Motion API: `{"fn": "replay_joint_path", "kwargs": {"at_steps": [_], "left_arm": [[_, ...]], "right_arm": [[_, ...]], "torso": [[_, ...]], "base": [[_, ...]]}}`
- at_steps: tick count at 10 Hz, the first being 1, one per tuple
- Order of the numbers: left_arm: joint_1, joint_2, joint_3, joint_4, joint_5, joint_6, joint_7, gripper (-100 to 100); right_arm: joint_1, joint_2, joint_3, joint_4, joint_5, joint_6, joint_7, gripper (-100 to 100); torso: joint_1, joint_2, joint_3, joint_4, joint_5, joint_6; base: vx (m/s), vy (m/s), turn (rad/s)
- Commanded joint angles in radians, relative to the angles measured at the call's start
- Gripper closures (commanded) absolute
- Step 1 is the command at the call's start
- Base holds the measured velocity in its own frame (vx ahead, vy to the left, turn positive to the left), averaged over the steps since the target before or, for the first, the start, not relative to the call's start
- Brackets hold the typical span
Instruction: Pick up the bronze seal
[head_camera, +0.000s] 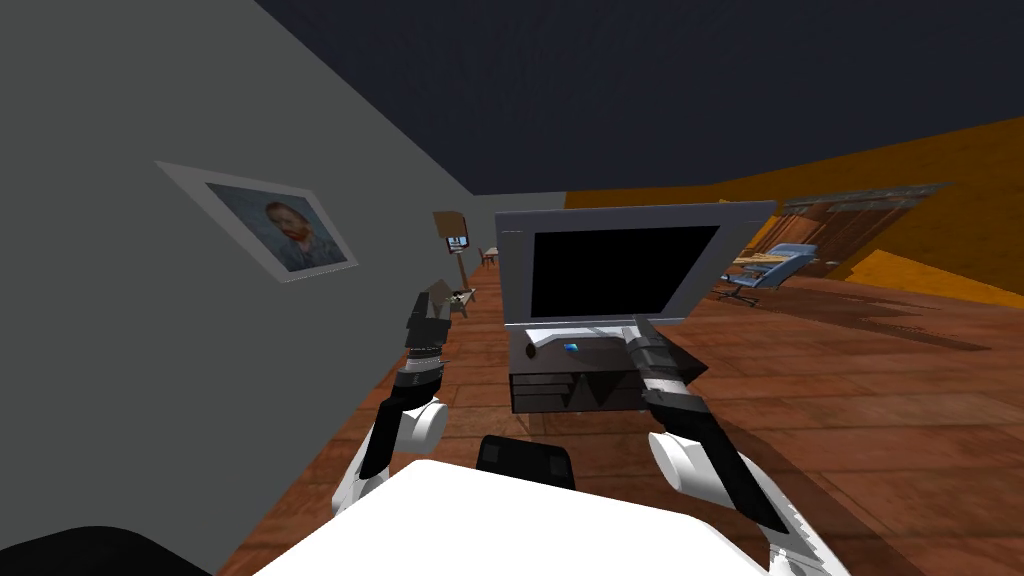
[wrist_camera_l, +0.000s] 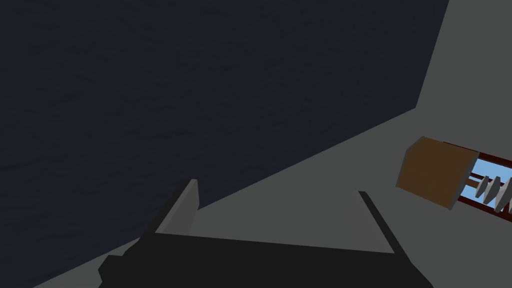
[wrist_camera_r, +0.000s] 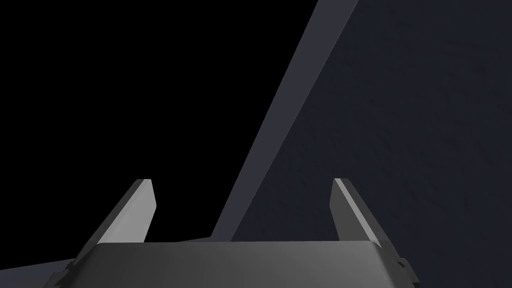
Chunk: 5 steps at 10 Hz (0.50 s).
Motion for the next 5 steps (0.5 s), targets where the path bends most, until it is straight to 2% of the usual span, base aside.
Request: {"fn": "replay_joint_path", "kwargs": {"at_steps": [1, 2, 3, 4, 5], "left_arm": [[0.0, 0.0, 0.0, 0.0, 0.0, 0.0, 0.0, 0], [0.0, 0.0, 0.0, 0.0, 0.0, 0.0, 0.0, 0], [0.0, 0.0, 0.0, 0.0, 0.0, 0.0, 0.0, 0], [0.0, 0.0, 0.0, 0.0, 0.0, 0.0, 0.0, 0], [0.0, 0.0, 0.0, 0.0, 0.0, 0.0, 0.0, 0]], "right_arm": [[-0.026, -0.031, -0.012, 0.039, -0.022, 0.05, -0.023, -100], [-0.026, -0.031, -0.012, 0.039, -0.022, 0.062, -0.023, -100], [-0.042, -0.054, -0.021, 0.074, -0.042, 0.105, -0.044, -100], [-0.042, -0.054, -0.021, 0.074, -0.042, 0.108, -0.044, -100], [-0.059, -0.077, -0.031, 0.112, -0.063, 0.144, -0.068, -100]], "torso": [[0.0, 0.0, 0.0, 0.0, 0.0, 0.0], [0.0, -0.001, 0.0, 0.0, 0.0, 0.0], [0.0, -0.001, -0.001, 0.0, 0.0, 0.0], [0.0, -0.001, -0.001, 0.0, 0.0, 0.0], [0.0, -0.002, -0.001, 0.0, 0.0, 0.0]], "base": [[-0.02, 0.077, -0.083], [-0.013, 0.065, -0.043], [-0.005, 0.081, -0.087], [-0.005, 0.076, -0.046], [-0.012, 0.081, -0.065]]}}
